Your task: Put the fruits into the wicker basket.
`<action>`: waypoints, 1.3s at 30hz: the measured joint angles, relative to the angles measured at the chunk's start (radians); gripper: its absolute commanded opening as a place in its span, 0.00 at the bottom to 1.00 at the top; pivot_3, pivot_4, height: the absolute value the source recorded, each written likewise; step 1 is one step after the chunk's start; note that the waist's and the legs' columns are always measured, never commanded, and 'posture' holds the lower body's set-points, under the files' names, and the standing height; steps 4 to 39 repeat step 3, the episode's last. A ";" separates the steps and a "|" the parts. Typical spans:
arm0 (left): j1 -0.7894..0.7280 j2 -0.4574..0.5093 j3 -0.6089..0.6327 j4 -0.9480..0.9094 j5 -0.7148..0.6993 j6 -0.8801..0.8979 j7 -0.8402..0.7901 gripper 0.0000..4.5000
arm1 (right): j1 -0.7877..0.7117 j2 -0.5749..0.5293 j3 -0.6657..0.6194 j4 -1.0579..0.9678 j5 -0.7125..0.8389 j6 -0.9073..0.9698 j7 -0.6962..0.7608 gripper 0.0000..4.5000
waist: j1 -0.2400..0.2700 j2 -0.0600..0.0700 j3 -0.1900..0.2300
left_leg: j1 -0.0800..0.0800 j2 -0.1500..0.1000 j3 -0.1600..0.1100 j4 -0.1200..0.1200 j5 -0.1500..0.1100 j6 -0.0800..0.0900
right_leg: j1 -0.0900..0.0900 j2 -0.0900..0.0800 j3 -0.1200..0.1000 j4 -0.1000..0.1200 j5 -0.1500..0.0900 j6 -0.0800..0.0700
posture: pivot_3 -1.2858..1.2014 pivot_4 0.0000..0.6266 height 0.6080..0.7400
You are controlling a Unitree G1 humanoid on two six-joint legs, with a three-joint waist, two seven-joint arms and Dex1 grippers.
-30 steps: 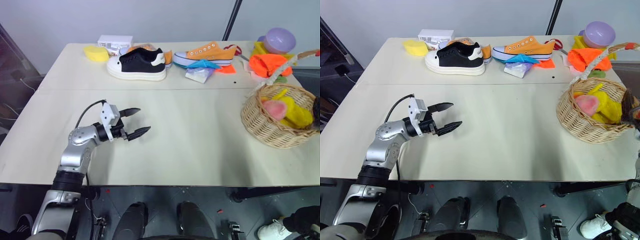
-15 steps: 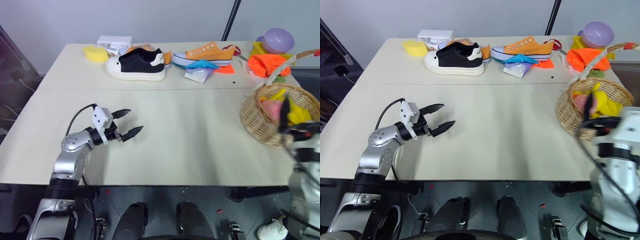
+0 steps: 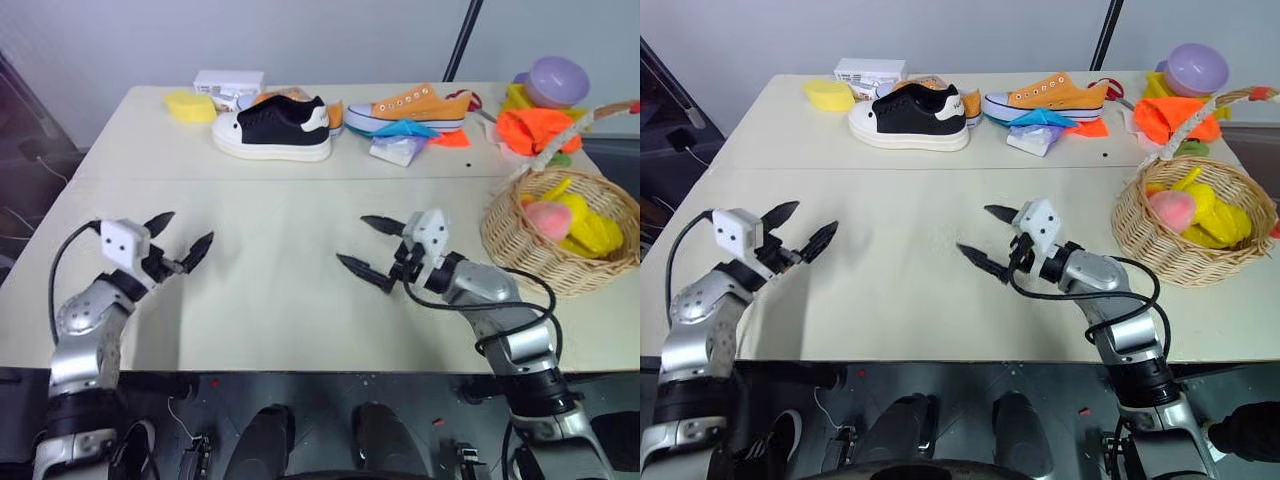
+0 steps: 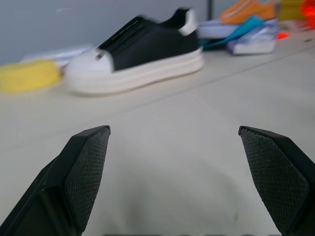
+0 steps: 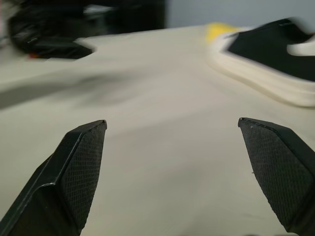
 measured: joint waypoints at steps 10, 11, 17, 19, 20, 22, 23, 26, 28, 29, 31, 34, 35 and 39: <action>0.016 -0.001 0.054 -0.001 0.040 0.006 0.121 1.00 | -0.042 0.007 0.014 0.079 -0.033 -0.051 0.015 0.99 | 0.004 0.000 0.000 | 0.000 0.000 0.000 0.001 0.000 0.000 | 0.000 0.000 0.000 0.001 0.000 0.000 | 0.52 0.24 1.00; 0.016 -0.001 0.054 -0.001 0.040 0.006 0.121 1.00 | -0.042 0.007 0.014 0.079 -0.033 -0.051 0.015 0.99 | 0.004 0.000 0.000 | 0.000 0.000 0.000 0.001 0.000 0.000 | 0.000 0.000 0.000 0.001 0.000 0.000 | 0.52 0.24 1.00; 0.016 -0.001 0.054 -0.001 0.040 0.006 0.121 1.00 | -0.042 0.007 0.014 0.079 -0.033 -0.051 0.015 0.99 | 0.004 0.000 0.000 | 0.000 0.000 0.000 0.001 0.000 0.000 | 0.000 0.000 0.000 0.001 0.000 0.000 | 0.52 0.24 1.00; 0.016 -0.001 0.054 -0.001 0.040 0.006 0.121 1.00 | -0.042 0.007 0.014 0.079 -0.033 -0.051 0.015 0.99 | 0.004 0.000 0.000 | 0.000 0.000 0.000 0.001 0.000 0.000 | 0.000 0.000 0.000 0.001 0.000 0.000 | 0.52 0.24 1.00; 0.016 -0.001 0.054 -0.001 0.040 0.006 0.121 1.00 | -0.042 0.007 0.014 0.079 -0.033 -0.051 0.015 0.99 | 0.004 0.000 0.000 | 0.000 0.000 0.000 0.001 0.000 0.000 | 0.000 0.000 0.000 0.001 0.000 0.000 | 0.52 0.24 1.00; 0.016 -0.001 0.054 -0.001 0.040 0.006 0.121 1.00 | -0.042 0.007 0.014 0.079 -0.033 -0.051 0.015 0.99 | 0.004 0.000 0.000 | 0.000 0.000 0.000 0.001 0.000 0.000 | 0.000 0.000 0.000 0.001 0.000 0.000 | 0.52 0.24 1.00; 0.016 -0.001 0.054 -0.001 0.040 0.006 0.121 1.00 | -0.042 0.007 0.014 0.079 -0.033 -0.051 0.015 0.99 | 0.004 0.000 0.000 | 0.000 0.000 0.000 0.001 0.000 0.000 | 0.000 0.000 0.000 0.001 0.000 0.000 | 0.52 0.24 1.00; 0.016 -0.001 0.054 -0.001 0.040 0.006 0.121 1.00 | -0.042 0.007 0.014 0.079 -0.033 -0.051 0.015 0.99 | 0.004 0.000 0.000 | 0.000 0.000 0.000 0.001 0.000 0.000 | 0.000 0.000 0.000 0.001 0.000 0.000 | 0.52 0.24 1.00; 0.016 -0.001 0.054 -0.001 0.040 0.006 0.121 1.00 | -0.042 0.007 0.014 0.079 -0.033 -0.051 0.015 0.99 | 0.004 0.000 0.000 | 0.000 0.000 0.000 0.001 0.000 0.000 | 0.000 0.000 0.000 0.001 0.000 0.000 | 0.52 0.24 1.00; 0.016 -0.001 0.054 -0.001 0.040 0.006 0.121 1.00 | -0.042 0.007 0.014 0.079 -0.033 -0.051 0.015 0.99 | 0.004 0.000 0.000 | 0.000 0.000 0.000 0.001 0.000 0.000 | 0.000 0.000 0.000 0.001 0.000 0.000 | 0.52 0.24 1.00; 0.016 -0.001 0.054 -0.001 0.040 0.006 0.121 1.00 | -0.042 0.007 0.014 0.079 -0.033 -0.051 0.015 0.99 | 0.004 0.000 0.000 | 0.000 0.000 0.000 0.001 0.000 0.000 | 0.000 0.000 0.000 0.001 0.000 0.000 | 0.52 0.24 1.00; 0.016 -0.001 0.054 -0.001 0.040 0.006 0.121 1.00 | -0.042 0.007 0.014 0.079 -0.033 -0.051 0.015 0.99 | 0.004 0.000 0.000 | 0.000 0.000 0.000 0.001 0.000 0.000 | 0.000 0.000 0.000 0.001 0.000 0.000 | 0.52 0.24 1.00; 0.016 -0.001 0.054 -0.001 0.040 0.006 0.121 1.00 | -0.042 0.007 0.014 0.079 -0.033 -0.051 0.015 0.99 | 0.004 0.000 0.000 | 0.000 0.000 0.000 0.001 0.000 0.000 | 0.000 0.000 0.000 0.001 0.000 0.000 | 0.52 0.24 1.00; 0.016 -0.001 0.054 -0.001 0.040 0.006 0.121 1.00 | -0.042 0.007 0.014 0.079 -0.033 -0.051 0.015 0.99 | 0.004 0.000 0.000 | 0.000 0.000 0.000 0.001 0.000 0.000 | 0.000 0.000 0.000 0.001 0.000 0.000 | 0.52 0.24 1.00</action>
